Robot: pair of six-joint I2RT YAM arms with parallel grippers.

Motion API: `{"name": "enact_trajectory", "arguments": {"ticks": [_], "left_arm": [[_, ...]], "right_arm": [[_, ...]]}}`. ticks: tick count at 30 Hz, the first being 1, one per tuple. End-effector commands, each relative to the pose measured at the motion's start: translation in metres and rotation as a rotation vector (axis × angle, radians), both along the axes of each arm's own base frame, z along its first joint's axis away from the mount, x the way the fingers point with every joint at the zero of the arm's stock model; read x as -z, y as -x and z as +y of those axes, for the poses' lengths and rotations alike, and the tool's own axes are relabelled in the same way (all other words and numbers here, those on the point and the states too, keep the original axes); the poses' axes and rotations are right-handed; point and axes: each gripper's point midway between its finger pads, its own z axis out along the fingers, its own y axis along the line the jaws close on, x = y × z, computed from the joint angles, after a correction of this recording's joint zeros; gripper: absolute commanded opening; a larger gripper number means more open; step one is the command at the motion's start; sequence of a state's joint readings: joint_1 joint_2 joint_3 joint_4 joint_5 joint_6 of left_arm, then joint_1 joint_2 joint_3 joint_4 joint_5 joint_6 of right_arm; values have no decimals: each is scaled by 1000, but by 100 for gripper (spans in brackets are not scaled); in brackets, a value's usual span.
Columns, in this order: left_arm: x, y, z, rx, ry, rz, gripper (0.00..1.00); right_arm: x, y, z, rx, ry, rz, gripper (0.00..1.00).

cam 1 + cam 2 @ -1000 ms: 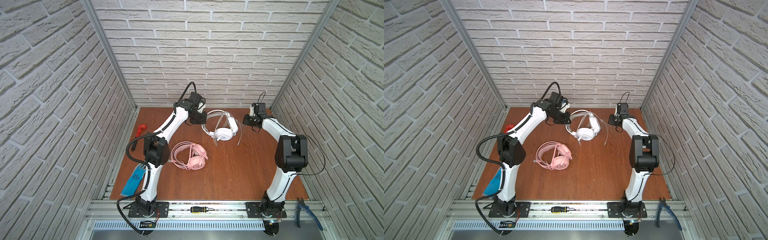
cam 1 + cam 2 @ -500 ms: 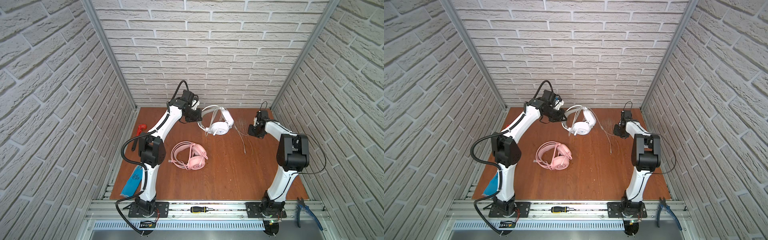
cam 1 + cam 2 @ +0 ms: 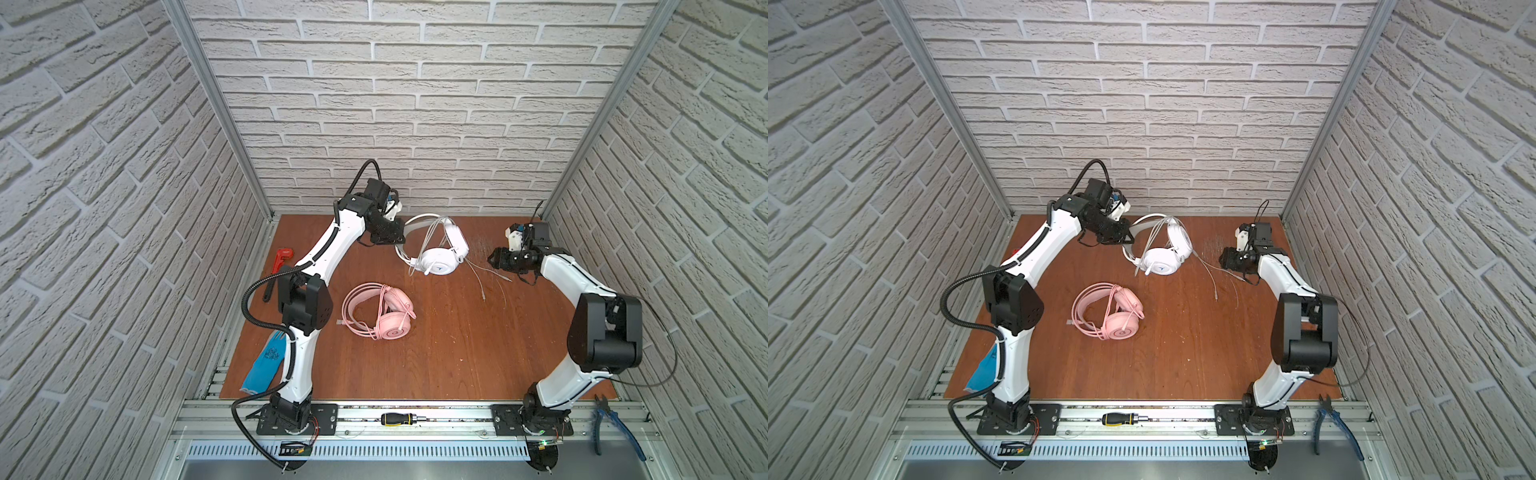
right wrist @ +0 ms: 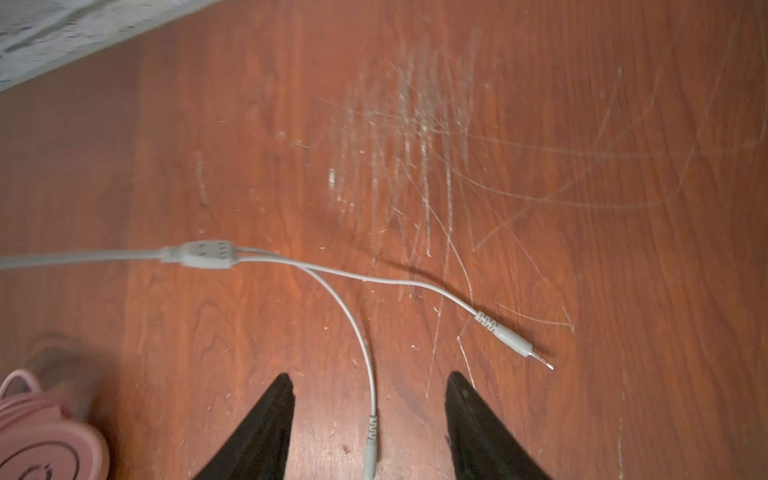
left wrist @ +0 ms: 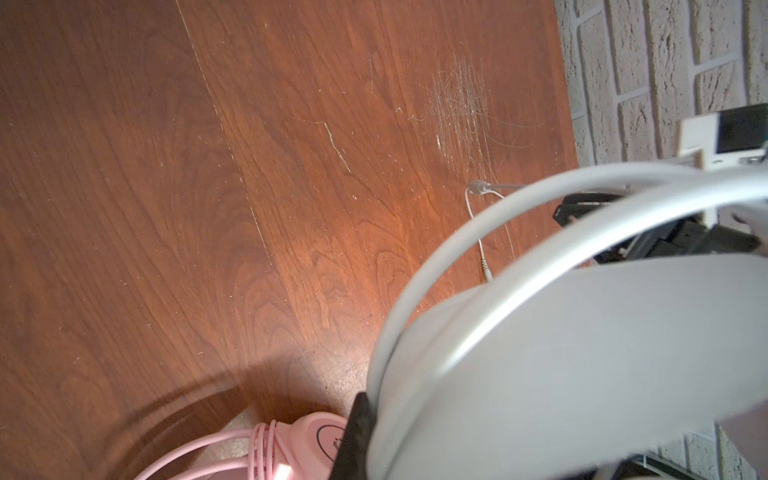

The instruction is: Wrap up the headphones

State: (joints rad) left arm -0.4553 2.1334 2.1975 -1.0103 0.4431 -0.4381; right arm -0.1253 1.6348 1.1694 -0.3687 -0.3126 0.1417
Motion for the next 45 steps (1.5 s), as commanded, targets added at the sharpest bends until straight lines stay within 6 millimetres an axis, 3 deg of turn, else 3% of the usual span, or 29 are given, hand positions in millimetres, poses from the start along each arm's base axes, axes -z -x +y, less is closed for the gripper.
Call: {"name": "enact_trajectory", "arguments": {"ticks": [1, 9, 18, 28, 32, 36, 38, 42, 45], "left_arm": [[-13, 6, -12, 52, 43, -7, 0], [-13, 8, -14, 68, 29, -2, 0], [-15, 13, -17, 87, 12, -1, 0], [-11, 22, -21, 119, -5, 12, 0], [-11, 24, -23, 128, -5, 13, 0], [-12, 25, -23, 131, -6, 14, 0], [-12, 25, -23, 132, -7, 13, 0], [-14, 27, -21, 135, -13, 12, 0], [-15, 29, -21, 140, -14, 10, 0]], "right_arm": [[-21, -2, 33, -170, -37, -165, 67], [-24, -3, 79, -322, -7, -264, 76], [-29, -41, 102, -345, 10, -380, 76], [-34, -82, 110, -327, -14, -437, 70], [-31, -93, 115, -332, -48, -431, 59], [-23, -101, 118, -331, -80, -397, 31], [-21, -101, 118, -326, -85, -385, 21], [-14, -99, 113, -298, -81, -354, 9], [-8, -98, 105, -264, -83, -319, 6]]}}
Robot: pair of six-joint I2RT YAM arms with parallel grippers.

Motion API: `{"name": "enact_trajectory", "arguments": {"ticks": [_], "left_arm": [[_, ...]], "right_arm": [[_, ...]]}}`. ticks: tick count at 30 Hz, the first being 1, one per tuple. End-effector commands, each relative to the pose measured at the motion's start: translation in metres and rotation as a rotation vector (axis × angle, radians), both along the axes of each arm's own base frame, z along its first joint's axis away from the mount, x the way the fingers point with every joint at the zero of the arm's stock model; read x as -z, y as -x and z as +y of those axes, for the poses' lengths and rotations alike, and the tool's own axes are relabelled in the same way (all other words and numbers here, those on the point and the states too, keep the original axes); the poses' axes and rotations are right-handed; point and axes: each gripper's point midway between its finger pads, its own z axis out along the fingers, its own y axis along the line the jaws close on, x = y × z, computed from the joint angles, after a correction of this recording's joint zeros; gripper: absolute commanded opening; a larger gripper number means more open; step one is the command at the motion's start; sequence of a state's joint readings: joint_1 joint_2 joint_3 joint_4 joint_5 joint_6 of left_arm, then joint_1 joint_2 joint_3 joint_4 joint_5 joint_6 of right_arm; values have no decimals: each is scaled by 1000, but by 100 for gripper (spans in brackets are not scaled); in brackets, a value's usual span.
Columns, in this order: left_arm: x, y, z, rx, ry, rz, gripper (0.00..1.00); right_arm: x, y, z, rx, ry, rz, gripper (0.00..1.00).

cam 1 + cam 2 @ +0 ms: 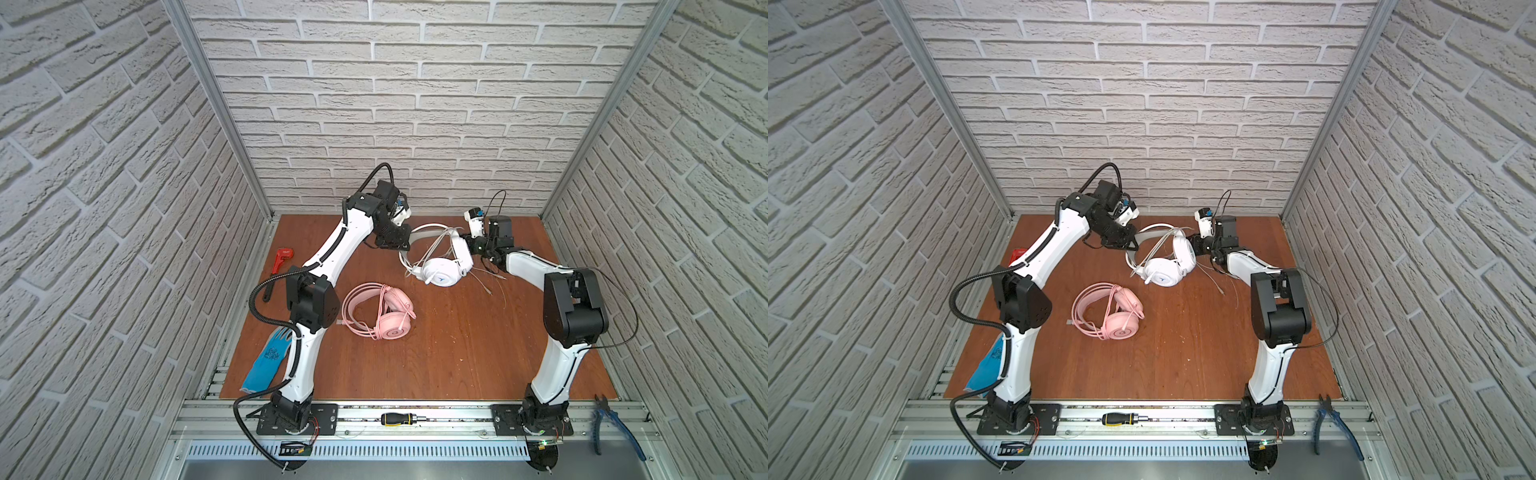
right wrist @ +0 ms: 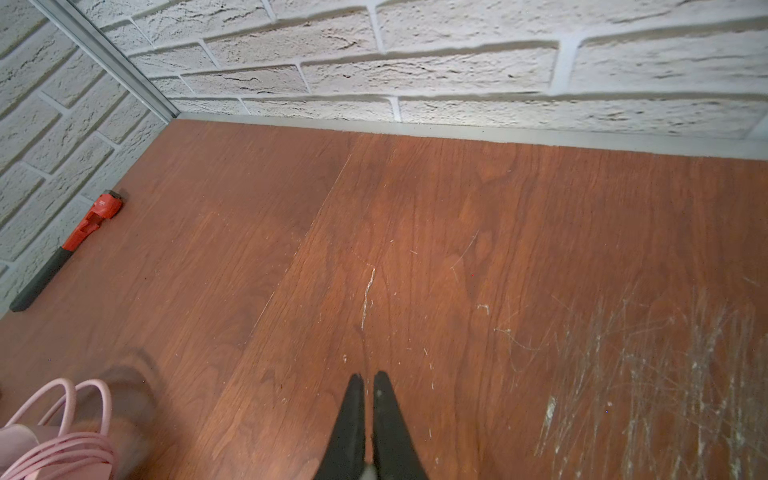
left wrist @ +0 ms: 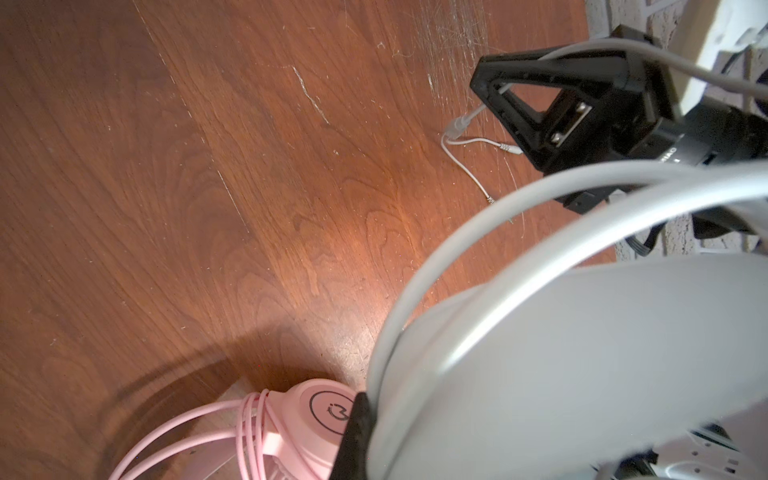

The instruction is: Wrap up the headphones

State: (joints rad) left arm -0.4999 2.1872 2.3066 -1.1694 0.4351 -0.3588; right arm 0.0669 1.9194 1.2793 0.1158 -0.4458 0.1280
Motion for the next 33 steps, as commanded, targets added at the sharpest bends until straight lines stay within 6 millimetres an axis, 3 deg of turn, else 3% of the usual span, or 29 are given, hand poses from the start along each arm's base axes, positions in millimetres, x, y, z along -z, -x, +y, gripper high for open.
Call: {"name": "enact_trajectory", "arguments": {"ticks": [1, 15, 16, 20, 27, 28, 31, 33], "left_arm": [[-21, 4, -10, 39, 58, -29, 0], [-28, 5, -12, 53, 76, -42, 0], [-28, 5, -12, 51, 73, -43, 0], [-32, 2, -8, 33, 56, -68, 0], [-33, -14, 5, -46, -17, -122, 0], [-33, -15, 6, -53, -26, -127, 0], [-31, -19, 11, -72, -58, -141, 0], [-31, -20, 13, -91, -74, -147, 0]], "right_arm": [[-6, -4, -7, 38, -18, 11, 6], [35, 13, -48, 153, 14, 293, 5], [51, 14, -51, 161, 21, 335, 6], [60, 21, -60, 180, 49, 398, 6], [42, 28, -44, 78, -4, 366, 9], [27, 29, -42, 66, -10, 336, 10], [12, 30, -34, 19, -35, 323, 17], [6, 32, -35, 23, -35, 335, 28]]}}
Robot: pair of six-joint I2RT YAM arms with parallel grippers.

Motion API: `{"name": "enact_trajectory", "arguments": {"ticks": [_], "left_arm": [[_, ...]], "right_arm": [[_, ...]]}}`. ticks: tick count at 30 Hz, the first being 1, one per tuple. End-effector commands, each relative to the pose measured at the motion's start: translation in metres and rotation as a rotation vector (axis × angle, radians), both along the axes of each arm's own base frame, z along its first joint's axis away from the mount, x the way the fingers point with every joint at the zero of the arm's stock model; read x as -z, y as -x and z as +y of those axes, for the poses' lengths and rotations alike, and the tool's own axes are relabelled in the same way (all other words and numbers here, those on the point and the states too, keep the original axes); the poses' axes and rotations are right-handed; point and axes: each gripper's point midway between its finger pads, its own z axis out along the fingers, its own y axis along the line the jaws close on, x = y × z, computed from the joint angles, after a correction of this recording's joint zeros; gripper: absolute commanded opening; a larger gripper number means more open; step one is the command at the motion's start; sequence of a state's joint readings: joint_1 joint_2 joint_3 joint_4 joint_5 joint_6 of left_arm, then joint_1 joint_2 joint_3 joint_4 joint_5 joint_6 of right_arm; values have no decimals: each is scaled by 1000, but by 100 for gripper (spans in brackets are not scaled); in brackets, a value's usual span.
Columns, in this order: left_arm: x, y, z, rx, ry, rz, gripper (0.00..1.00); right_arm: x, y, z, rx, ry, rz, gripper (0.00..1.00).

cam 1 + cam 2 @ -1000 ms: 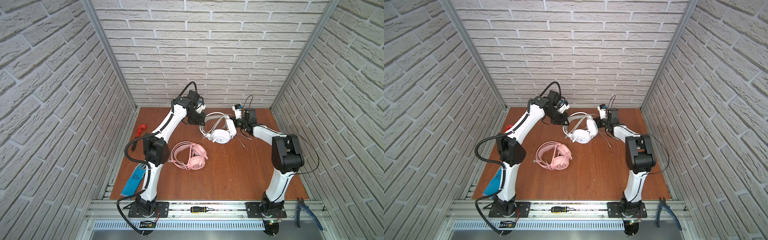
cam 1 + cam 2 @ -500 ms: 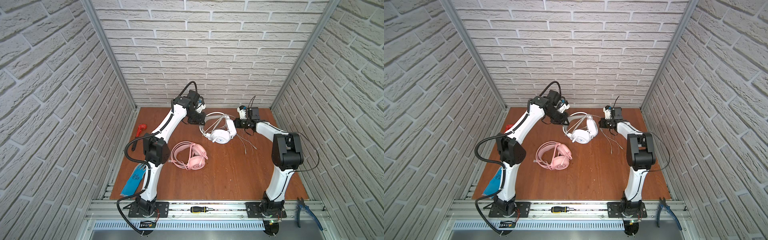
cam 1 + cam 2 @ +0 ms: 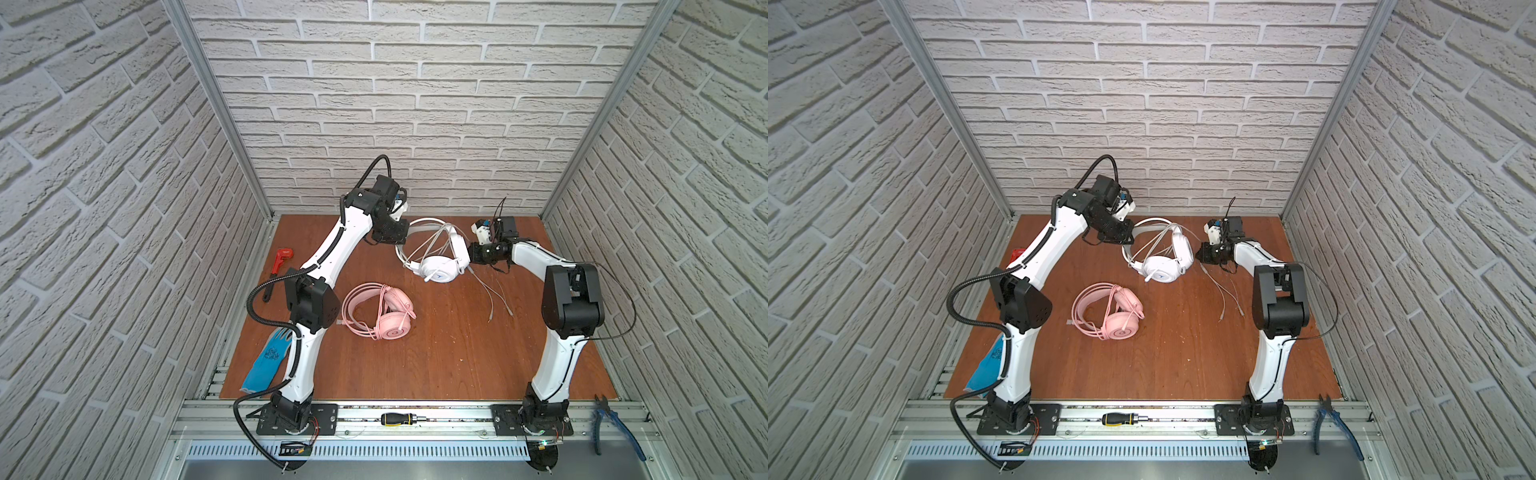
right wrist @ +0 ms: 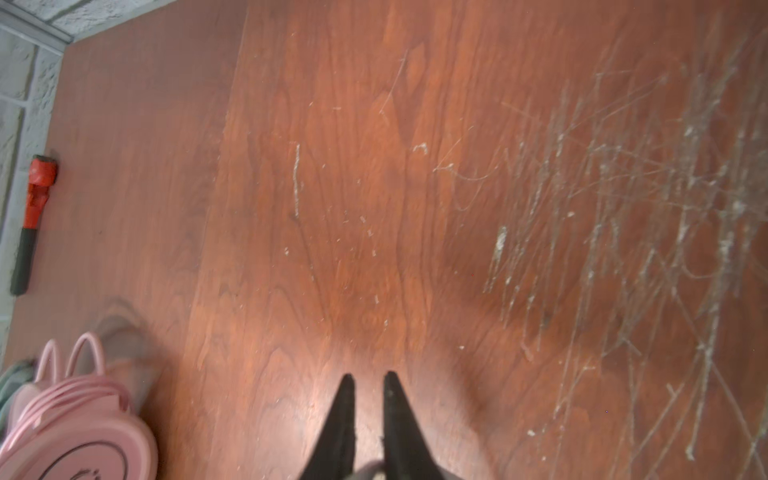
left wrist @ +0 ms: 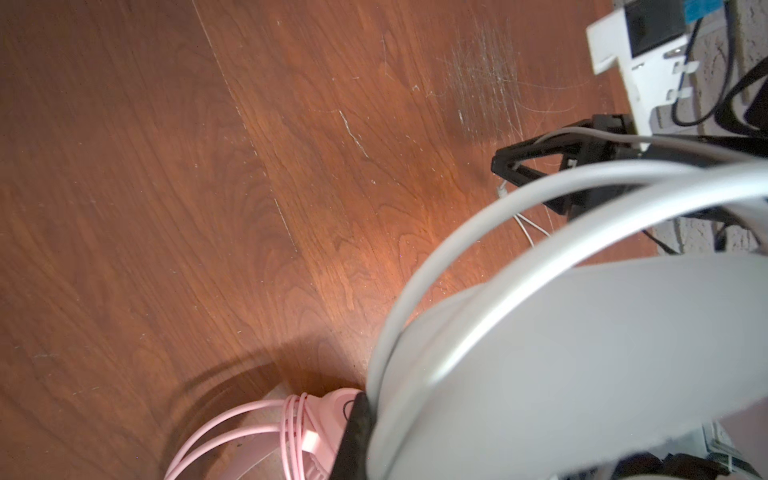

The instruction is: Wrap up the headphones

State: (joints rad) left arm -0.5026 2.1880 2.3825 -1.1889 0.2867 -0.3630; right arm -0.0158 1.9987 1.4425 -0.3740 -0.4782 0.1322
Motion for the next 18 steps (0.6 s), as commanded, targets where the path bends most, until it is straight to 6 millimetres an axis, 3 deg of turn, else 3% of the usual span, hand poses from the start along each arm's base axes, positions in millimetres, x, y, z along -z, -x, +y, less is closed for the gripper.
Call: {"name": "enact_trajectory", "arguments": {"ticks": [1, 5, 13, 16, 18], "left_arm": [[-16, -3, -1, -34, 8, -40, 0], [-13, -7, 7, -78, -24, -38, 0], [0, -16, 28, -203, -128, -29, 0], [5, -19, 33, -251, -147, -22, 0], [8, -21, 36, -287, -159, -18, 0]], "right_arm": [[-47, -1, 2, -28, -21, -77, 32], [-73, 5, 0, 4, -21, -136, 46], [-137, 38, -4, 14, 11, -237, 49], [-167, 55, 4, -17, -21, -299, 39], [-184, 67, 11, -46, -45, -329, 27]]}}
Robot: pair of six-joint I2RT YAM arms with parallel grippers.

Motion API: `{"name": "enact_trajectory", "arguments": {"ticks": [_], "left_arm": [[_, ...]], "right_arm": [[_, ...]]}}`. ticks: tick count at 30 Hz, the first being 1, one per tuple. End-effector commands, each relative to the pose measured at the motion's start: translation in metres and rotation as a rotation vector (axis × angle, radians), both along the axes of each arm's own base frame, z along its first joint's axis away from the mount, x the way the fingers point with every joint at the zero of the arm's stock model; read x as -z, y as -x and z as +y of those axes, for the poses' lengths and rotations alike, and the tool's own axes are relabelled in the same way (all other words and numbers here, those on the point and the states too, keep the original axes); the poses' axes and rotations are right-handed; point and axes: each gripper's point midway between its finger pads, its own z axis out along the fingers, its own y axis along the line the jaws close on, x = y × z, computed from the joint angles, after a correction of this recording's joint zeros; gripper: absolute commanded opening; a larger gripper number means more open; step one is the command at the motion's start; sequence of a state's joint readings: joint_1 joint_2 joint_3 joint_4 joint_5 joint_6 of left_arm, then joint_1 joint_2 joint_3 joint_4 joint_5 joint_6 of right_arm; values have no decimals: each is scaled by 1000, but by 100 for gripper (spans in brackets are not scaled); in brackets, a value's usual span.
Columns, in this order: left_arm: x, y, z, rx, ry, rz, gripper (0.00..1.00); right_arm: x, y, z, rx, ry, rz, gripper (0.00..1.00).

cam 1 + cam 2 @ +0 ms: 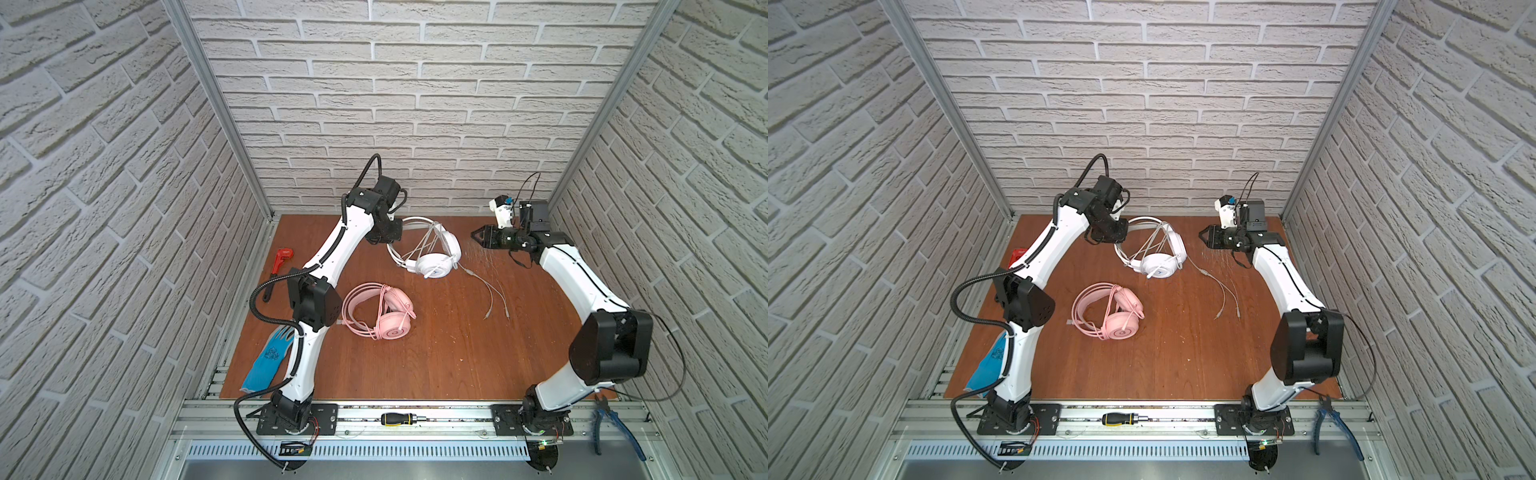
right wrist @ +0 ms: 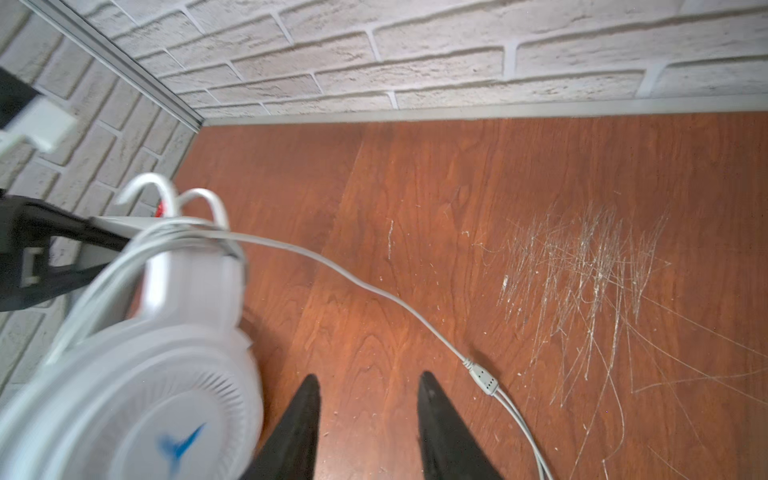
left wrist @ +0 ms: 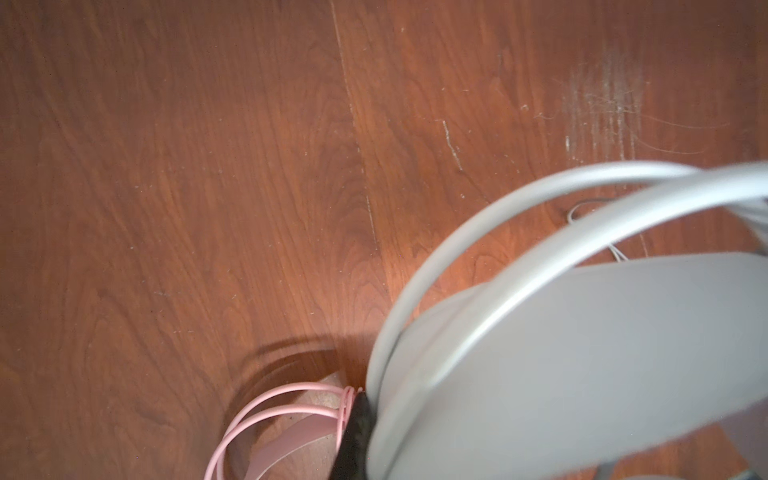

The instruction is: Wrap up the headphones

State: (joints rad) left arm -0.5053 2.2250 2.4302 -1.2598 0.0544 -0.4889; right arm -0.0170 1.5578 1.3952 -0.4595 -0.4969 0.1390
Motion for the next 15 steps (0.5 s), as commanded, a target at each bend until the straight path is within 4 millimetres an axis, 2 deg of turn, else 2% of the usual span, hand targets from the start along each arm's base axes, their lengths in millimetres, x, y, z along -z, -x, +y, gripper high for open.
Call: {"name": "enact_trajectory", "arguments": {"ticks": [1, 5, 9, 15], "left_arm": [[-7, -7, 3, -93, 5, -24, 0], [-3, -12, 6, -143, 4, -27, 0], [-2, -15, -1, -156, 41, -21, 0], [0, -16, 0, -203, 52, -12, 0]], "right_arm": [[-21, 23, 12, -56, -32, -32, 24], [-39, 47, 36, -129, -75, -45, 6], [-46, 65, 66, -206, -104, -48, 6], [-53, 79, 107, -275, -183, -45, 6]]}}
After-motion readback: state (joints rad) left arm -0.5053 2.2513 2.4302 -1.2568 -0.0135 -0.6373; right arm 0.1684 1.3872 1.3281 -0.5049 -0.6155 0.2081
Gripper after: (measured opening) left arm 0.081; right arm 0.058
